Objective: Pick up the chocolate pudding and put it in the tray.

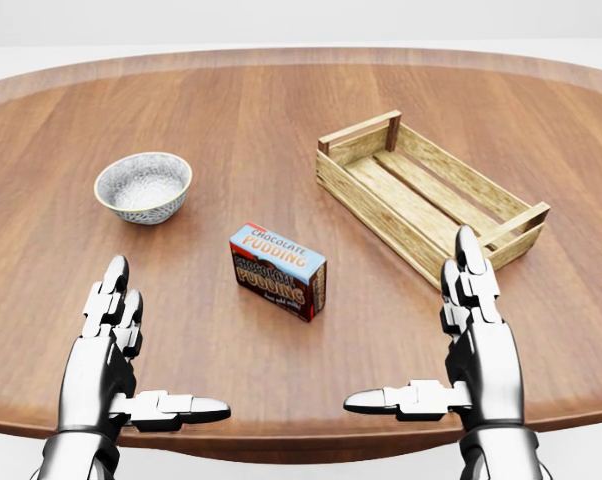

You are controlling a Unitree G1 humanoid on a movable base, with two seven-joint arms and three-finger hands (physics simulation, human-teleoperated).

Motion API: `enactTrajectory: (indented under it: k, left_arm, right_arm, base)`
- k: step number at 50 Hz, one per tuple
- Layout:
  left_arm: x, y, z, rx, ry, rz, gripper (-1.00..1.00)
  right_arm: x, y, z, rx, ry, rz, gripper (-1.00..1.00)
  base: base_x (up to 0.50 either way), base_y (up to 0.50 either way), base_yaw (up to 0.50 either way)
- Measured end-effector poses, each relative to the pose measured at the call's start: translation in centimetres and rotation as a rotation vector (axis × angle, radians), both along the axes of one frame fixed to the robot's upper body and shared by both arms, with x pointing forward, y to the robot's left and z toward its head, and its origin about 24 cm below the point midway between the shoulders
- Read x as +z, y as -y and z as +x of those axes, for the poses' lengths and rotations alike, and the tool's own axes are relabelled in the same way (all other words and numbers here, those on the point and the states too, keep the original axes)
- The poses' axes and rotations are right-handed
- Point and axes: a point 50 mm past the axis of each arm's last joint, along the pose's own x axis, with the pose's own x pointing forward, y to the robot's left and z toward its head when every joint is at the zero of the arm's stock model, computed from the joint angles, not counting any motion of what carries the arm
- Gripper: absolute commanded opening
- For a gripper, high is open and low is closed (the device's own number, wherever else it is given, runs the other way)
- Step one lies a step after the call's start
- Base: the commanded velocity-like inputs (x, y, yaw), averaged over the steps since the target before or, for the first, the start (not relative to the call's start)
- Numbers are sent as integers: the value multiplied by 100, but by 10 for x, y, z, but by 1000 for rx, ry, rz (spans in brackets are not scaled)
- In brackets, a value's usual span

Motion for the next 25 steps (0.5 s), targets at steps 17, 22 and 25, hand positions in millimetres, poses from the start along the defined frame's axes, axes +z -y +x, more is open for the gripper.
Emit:
enactTrajectory:
  k: [17, 22, 25]
  left_arm:
    - [0, 0, 0, 0, 0, 0, 100]
    - [0, 0, 0, 0, 0, 0, 100]
    - [0, 0, 0, 0, 0, 0, 100]
  right_arm:
    - [9, -2, -4, 14, 39, 13, 100]
    - [11, -3, -5, 18, 48, 15, 100]
    - [12, -3, -6, 20, 51, 15, 100]
  base:
    - [17, 0, 0]
    - [17, 0, 0]
    - [17, 0, 0]
